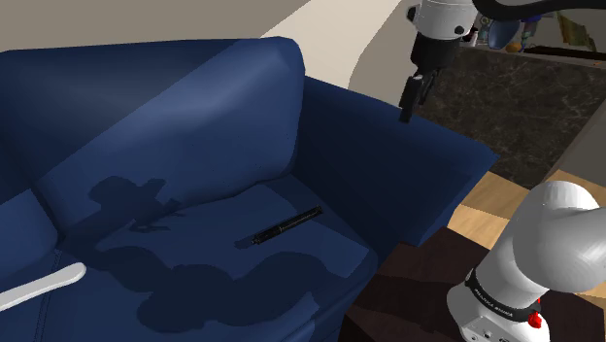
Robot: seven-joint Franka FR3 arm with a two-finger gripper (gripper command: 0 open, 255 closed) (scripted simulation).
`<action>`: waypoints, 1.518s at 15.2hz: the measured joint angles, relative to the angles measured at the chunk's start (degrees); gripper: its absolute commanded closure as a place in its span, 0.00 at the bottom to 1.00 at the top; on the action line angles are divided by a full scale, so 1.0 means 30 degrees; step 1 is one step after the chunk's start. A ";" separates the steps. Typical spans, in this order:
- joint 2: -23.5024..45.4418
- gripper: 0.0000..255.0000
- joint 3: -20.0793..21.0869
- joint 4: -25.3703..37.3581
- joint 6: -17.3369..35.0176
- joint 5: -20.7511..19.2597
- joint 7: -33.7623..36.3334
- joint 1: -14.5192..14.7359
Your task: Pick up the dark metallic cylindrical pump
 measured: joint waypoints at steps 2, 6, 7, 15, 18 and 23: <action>0.0136 0.00 -0.0111 -0.0154 0.0277 -0.0030 -0.0234 0.0073; 0.1658 0.00 -0.0923 -0.1007 0.2571 -0.0245 -0.1989 0.0578; 0.2002 0.00 -0.1181 -0.1297 0.3203 -0.0312 -0.2527 0.0701; 0.6416 0.00 -0.2721 -0.1799 0.7923 -0.0282 -0.6680 0.1878; 0.8172 0.00 -0.3118 -0.1869 0.9613 -0.0049 -0.8238 0.2354; 1.1540 0.00 -0.3666 -0.1157 1.1998 0.0663 -1.1116 0.3088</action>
